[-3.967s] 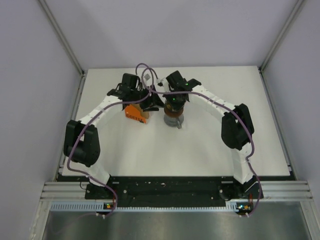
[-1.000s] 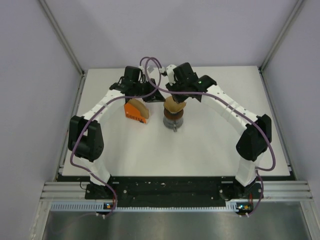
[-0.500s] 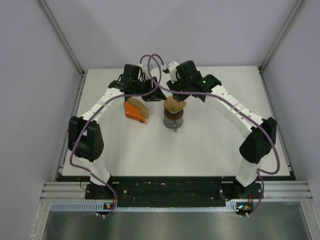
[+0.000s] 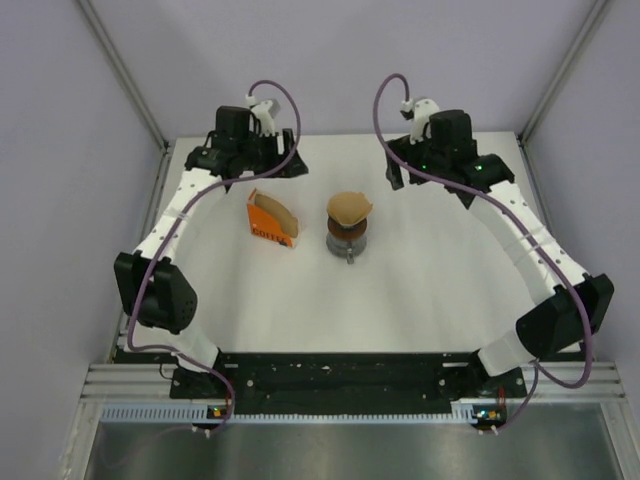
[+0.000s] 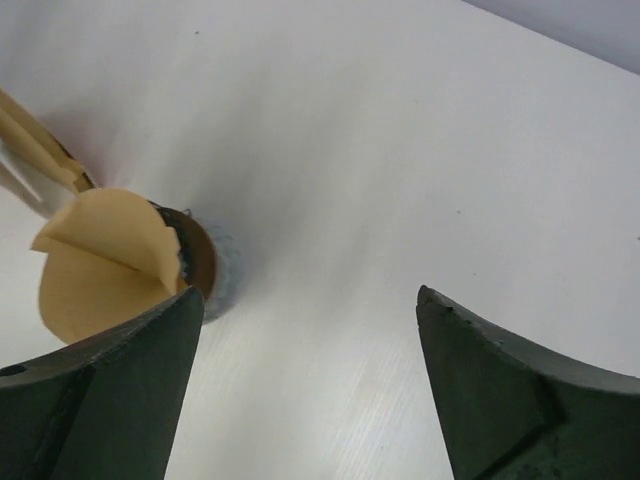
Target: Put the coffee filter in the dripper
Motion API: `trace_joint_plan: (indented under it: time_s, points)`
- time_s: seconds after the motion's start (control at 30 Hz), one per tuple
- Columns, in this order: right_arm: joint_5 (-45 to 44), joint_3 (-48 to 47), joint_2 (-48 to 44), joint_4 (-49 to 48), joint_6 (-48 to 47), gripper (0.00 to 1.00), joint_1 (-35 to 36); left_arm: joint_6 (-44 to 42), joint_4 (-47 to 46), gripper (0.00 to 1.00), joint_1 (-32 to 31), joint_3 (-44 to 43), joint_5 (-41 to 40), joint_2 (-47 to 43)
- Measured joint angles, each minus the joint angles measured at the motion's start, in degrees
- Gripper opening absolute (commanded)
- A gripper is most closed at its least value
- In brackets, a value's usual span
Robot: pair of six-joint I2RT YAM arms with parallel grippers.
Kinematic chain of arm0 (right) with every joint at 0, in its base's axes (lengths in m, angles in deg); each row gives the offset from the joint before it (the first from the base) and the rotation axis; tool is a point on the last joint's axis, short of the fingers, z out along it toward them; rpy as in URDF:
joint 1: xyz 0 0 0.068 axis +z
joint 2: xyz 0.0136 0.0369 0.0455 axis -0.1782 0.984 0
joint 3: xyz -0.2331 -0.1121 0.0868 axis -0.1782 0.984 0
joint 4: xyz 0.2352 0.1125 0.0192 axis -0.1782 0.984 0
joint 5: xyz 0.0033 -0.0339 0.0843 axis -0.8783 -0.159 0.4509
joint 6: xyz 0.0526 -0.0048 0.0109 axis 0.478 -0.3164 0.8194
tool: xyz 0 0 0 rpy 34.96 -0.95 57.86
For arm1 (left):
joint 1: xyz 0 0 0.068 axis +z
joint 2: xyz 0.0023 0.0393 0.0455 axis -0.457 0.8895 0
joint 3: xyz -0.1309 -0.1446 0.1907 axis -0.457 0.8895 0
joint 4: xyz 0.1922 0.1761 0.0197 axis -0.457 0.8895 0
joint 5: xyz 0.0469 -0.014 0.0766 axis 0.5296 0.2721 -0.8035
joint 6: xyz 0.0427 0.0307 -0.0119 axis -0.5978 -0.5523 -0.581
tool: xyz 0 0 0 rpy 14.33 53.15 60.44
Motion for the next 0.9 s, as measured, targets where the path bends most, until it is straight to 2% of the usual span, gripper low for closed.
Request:
trace_joint_plan:
  time_s: [0.07, 0.23, 0.37, 0.5, 0.7, 0.9]
  points:
    - [0.28, 3.67, -2.67, -2.36, 1.01, 0.98, -3.08, -1.22, 0.22, 0.8, 2.58, 0.0, -1.99, -1.66]
    - [0.74, 15.45, -9.86, -10.27, 4.24, 0.99, -11.13, -2.75, -1.68, 0.85, 10.91, 2.34, -7.13, -6.43]
    - [1.62, 24.65, -13.64, -16.85, 7.54, 0.99, -18.29, -4.46, -5.49, 0.91, 18.01, 9.18, -12.87, -11.52]
    - [1.92, 32.0, -14.19, -22.67, 10.69, 0.99, -23.96, -5.9, -10.4, 0.91, 23.91, 17.62, -16.92, -15.61]
    - [1.22, 44.28, -15.26, -31.74, 12.04, 0.99, -24.96, -6.73, -21.0, 0.91, 31.08, 33.64, -19.12, -19.12]
    - [1.4, 55.78, -19.15, -44.26, 12.04, 0.99, -24.96, -7.63, -29.81, 0.93, 32.98, 46.64, -21.55, -20.2]
